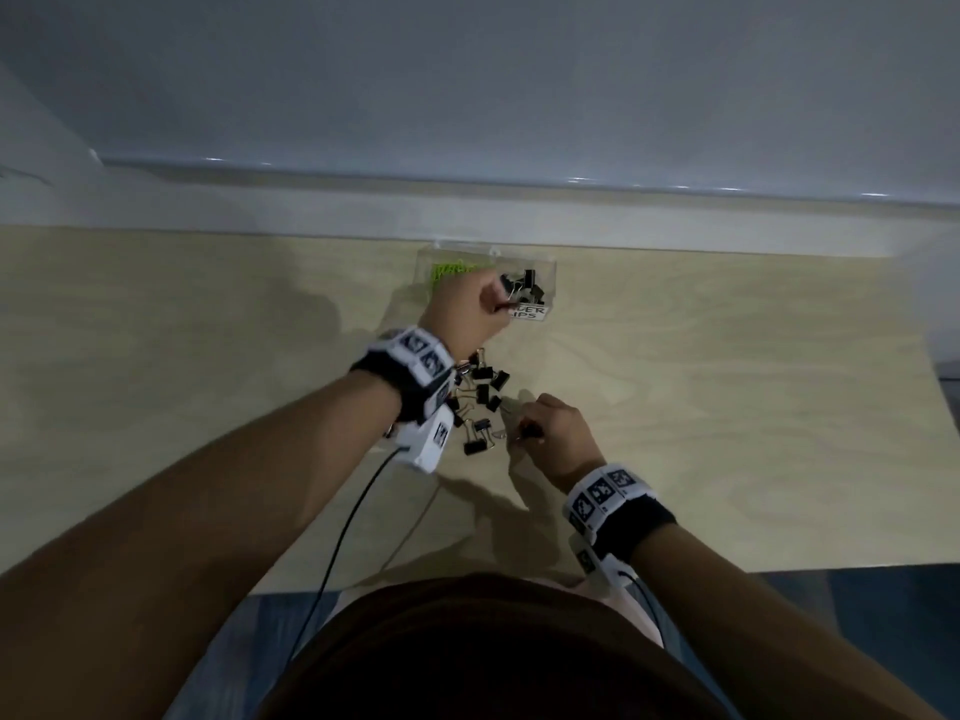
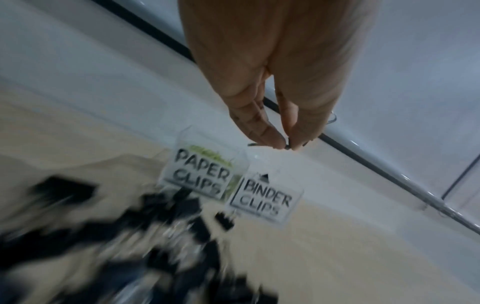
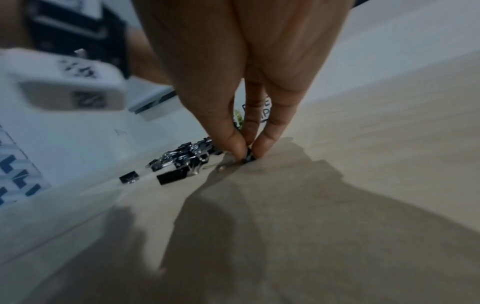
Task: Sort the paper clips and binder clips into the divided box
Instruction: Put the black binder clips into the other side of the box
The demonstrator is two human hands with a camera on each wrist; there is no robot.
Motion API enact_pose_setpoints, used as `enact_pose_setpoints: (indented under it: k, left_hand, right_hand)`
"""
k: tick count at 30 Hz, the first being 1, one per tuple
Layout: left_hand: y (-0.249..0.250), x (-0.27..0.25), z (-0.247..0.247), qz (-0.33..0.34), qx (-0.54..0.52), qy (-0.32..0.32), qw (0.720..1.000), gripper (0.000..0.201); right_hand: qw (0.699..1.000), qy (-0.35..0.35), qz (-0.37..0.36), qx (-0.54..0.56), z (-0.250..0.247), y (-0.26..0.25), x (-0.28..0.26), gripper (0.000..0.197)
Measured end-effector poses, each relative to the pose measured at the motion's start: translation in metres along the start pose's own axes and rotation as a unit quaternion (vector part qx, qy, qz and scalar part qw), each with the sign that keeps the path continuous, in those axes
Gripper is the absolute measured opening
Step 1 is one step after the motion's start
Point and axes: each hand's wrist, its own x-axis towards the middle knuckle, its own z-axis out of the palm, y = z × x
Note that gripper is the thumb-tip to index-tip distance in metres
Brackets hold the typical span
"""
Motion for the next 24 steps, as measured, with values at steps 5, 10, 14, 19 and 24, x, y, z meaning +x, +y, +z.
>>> enact_pose_setpoints:
  k: [5, 10, 14, 19, 24]
  left_hand:
    - [0.009, 0.055, 0.004, 0.019, 0.062, 0.000, 0.998, 0.011]
    - [-0.021, 0.010, 0.003, 0.046, 0.135, -0.080, 0.987, 0.015]
    - [-0.062, -0.055, 0.001, 0.054, 0.234, -0.256, 0.936, 0.036]
    - [-0.078, -0.079, 0.010, 0.082, 0.300, -0.266, 0.913, 0.048]
    - [-0.072, -0.076, 0.013, 0.144, 0.328, -0.277, 0.892, 0.035]
  right_hand:
    - [0.998, 0.007, -0.036, -0.059, -0.002, -0.002, -0.006, 0.024]
    - [0.991, -0.051, -0.091, -0.090, -0.005, 0.007, -0.012, 0.038]
    - [0.983, -0.055, -0.125, -0.120, -0.005, 0.014, -0.016, 0.023]
    - [0.976, -0.064, -0.143, -0.153, -0.005, 0.018, -0.009, 0.011]
    - [0.976, -0.078, -0.132, -0.155, -0.011, 0.013, -0.001, 0.013]
